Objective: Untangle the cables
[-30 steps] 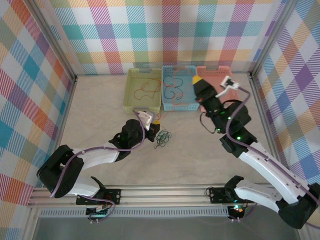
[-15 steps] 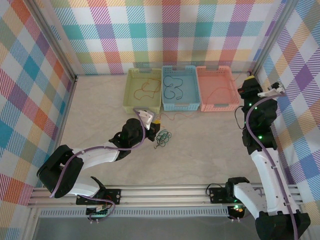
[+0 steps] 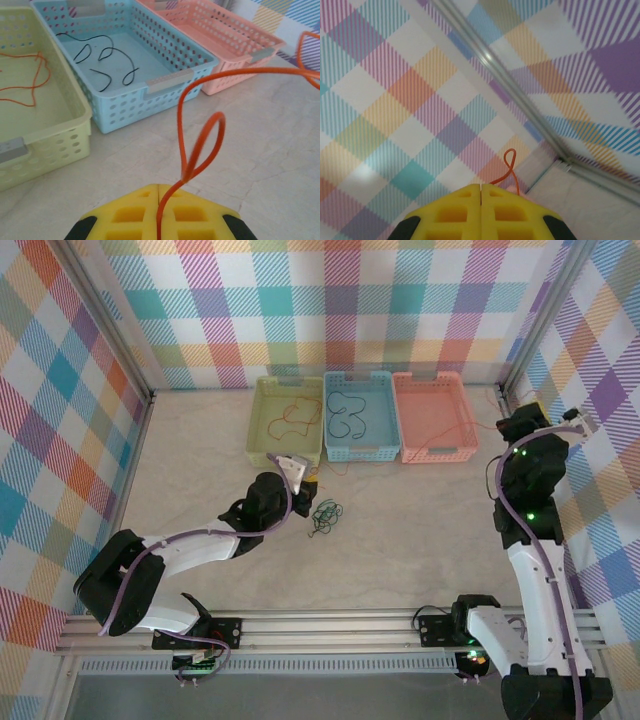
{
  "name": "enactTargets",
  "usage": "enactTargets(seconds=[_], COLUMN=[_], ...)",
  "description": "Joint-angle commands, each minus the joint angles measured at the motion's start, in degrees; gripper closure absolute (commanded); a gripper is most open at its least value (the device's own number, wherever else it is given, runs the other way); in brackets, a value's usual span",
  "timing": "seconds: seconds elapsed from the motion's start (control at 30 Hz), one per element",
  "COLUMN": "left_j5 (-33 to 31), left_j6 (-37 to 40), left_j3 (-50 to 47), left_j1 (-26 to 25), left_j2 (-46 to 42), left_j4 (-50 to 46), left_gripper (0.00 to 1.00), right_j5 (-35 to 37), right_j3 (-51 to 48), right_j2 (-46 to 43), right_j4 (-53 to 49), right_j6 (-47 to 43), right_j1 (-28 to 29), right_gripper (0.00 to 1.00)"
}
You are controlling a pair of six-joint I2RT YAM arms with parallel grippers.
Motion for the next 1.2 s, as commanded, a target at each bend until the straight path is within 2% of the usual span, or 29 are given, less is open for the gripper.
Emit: enactTargets(seconds=[0.0,0.23,0.47,0.57,0.7,0.87,0.93,1.03,1.17], left_j5=[-6.82,-22.20,-24.97,-21.64,-16.36,-12.66,-9.27,-1.81,8.42], left_j6=[0.28,-5.09,-12.79,-14.07,-12.63,-11.50,-10.71,-9.31,-8.38], left_j3=[1.89,3.89,1.53,0.39,-0.49,-0.89,-1.48,-2.23,-3.35], left_j1=[0.07,2.35,7.80,9.41,9.46,9.47,9.49,9.42,8.86], left_j2=[0.50,1.32,-1.04,-1.86,-2.87,-3.37,-3.69,-4.29,-4.16], left_j4=[-3.69,-11.62,-14.09,-12.70,-10.32,-9.21,-7.60,-4.08,1.57], left_gripper=[1.00,1.00,1.00,1.00,1.00,1.00,1.00,1.00,1.00], right_j5=[6.19,9.21,13.31,11.52,6.45,4.58,2.73,-5.22,-20.73], right_j3=[3.12,4.81,4.57,3.02,1.25,0.00,-0.18,0.06,-2.43], right_j2=[-1.88,-3.03,-4.38,-5.41,-6.17,-5.98,-6.03,-6.11,-6.57], right_j4=[0.05,-1.14,-0.62,-0.72,-2.42,-2.80,-3.51,-5.93,-6.27], right_j6=[-6.65,-10.70,-16.84,-15.35,-12.27,-12.09,-11.48,-9.68,-4.60], right_j1=[-1.08,-1.77,-1.78,-1.78,-1.79,-1.79,-1.76,-1.78,-1.81], right_gripper=[1.00,1.00,1.00,1.00,1.00,1.00,1.00,1.00,1.00])
